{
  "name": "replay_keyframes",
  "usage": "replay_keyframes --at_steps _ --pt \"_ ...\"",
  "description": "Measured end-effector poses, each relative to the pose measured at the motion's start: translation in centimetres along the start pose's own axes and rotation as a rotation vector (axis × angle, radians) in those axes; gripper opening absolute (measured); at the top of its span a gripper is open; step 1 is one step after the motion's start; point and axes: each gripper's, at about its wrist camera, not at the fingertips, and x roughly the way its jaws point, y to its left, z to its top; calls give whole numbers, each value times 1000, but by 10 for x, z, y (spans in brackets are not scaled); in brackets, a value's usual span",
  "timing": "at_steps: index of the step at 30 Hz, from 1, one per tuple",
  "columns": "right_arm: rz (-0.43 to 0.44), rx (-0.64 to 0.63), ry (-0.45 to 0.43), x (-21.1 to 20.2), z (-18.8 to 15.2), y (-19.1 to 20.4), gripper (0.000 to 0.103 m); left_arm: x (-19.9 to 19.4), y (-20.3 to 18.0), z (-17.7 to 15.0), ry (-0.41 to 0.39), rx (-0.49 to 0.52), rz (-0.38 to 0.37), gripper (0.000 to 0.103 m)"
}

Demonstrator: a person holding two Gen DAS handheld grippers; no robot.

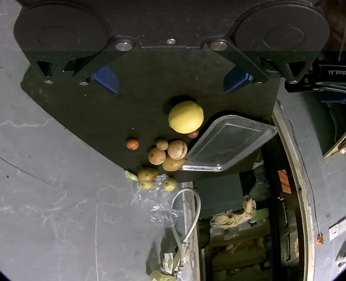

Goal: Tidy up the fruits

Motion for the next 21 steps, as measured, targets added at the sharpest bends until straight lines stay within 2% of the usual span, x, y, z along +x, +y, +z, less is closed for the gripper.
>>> replay_keyframes --at_steps 21 --pt "-1 8 15 2 -2 -1 103 3 -2 -1 24 -5 4 102"
